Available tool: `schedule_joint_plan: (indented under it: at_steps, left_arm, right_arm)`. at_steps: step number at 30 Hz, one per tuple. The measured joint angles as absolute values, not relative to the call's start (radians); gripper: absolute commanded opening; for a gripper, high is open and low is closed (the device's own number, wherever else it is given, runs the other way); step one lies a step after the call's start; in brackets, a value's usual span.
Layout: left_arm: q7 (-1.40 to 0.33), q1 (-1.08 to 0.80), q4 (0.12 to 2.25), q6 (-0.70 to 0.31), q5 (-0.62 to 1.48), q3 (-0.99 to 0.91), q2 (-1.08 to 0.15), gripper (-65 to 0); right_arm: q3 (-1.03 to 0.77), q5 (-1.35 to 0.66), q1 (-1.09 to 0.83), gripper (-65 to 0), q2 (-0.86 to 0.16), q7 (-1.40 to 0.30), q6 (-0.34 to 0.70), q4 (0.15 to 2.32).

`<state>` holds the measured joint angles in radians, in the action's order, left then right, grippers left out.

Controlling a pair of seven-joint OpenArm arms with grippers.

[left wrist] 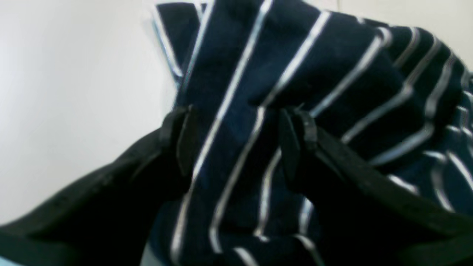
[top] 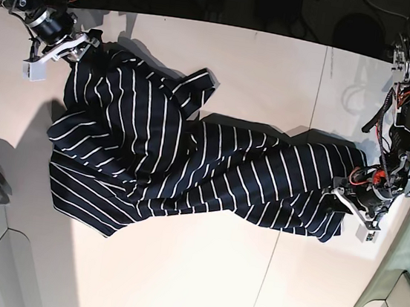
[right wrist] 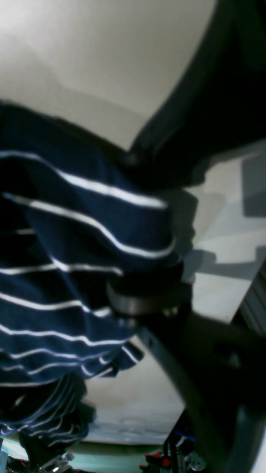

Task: Layout the t-shirt on the table in an organized manner, then fold the t-shirt properly
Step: 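Grasp the shirt edge with the left gripper and drag it outward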

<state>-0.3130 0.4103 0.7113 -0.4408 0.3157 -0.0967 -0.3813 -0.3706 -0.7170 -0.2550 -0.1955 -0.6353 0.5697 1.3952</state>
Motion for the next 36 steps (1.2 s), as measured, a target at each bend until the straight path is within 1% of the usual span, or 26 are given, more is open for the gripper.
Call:
schedule_joint_plan:
  at_steps: [2,5,7,10,12,14,15,18,22,25,27,31,36]
  left_arm:
    - [-0.313,0.41,0.711,-0.424,0.307,-0.097,-0.371,-29.1]
    - [-0.311,0.408,0.711,-0.402,0.307,-0.097,-0.353,-39.3]
    - [-0.308,0.41,0.711,-0.4,0.305,-0.097,-0.346,-45.0]
    - [-0.304,0.41,0.711,-0.4,0.299,-0.097,-0.34,-48.5]
    - [-0.303,0.417,0.711,-0.4,0.271,-0.097,-0.335,-54.3]
    - [-0.31,0.435,0.711,-0.4,0.251,-0.097,-0.333,-62.4]
    - [-0.314,0.448,0.711,-0.4,0.249,-0.097,-0.333,-65.0]
    - [-0.337,0.486,0.711,-0.4,0.238,-0.097,-0.333,-65.0]
    - [-0.346,0.495,0.711,-0.4,0.236,-0.097,-0.333,-65.0]
    - [-0.351,0.496,0.711,-0.355,0.233,-0.096,-0.332,-65.0]
    - [-0.353,0.506,0.711,-0.344,0.222,-0.096,-0.333,-65.0]
    - [-0.36,0.542,0.711,-0.345,0.212,-0.096,-0.332,-65.0]
    - [-0.367,0.576,0.711,-0.351,0.202,-0.096,-0.332,-65.0]
  right_arm:
    - [-0.371,-0.713,-0.255,-43.9,-0.191,-0.636,0.569,1.395]
    - [-0.371,-0.706,-0.255,-53.9,-0.191,-0.64,0.569,1.395]
    - [-0.371,-0.701,-0.257,-65.0,-0.191,-0.64,0.568,1.395]
    - [-0.371,-0.701,-0.257,-65.0,-0.191,-0.648,0.568,1.395]
    - [-0.371,-0.702,-0.257,-65.0,-0.191,-0.666,0.569,1.395]
    - [-0.375,-0.702,-0.258,-65.0,-0.191,-0.698,0.569,1.405]
    - [-0.384,-0.7,-0.261,-65.0,-0.192,-0.726,0.569,1.416]
    - [-0.425,-0.727,-0.278,-65.0,-0.192,-0.772,0.569,1.463]
    - [-0.484,-0.787,-0.344,-65.0,-0.224,-0.779,0.572,1.568]
    - [-0.532,-0.786,-0.389,-65.0,-0.262,-0.779,0.572,1.644]
    - [-0.563,-0.792,-0.411,-65.0,-0.287,-0.78,0.576,1.678]
    - [-0.63,-0.826,-0.44,-65.0,-0.327,-0.78,0.577,1.709]
    - [-0.71,-0.84,-0.443,-65.0,-0.332,-0.784,0.577,1.71]
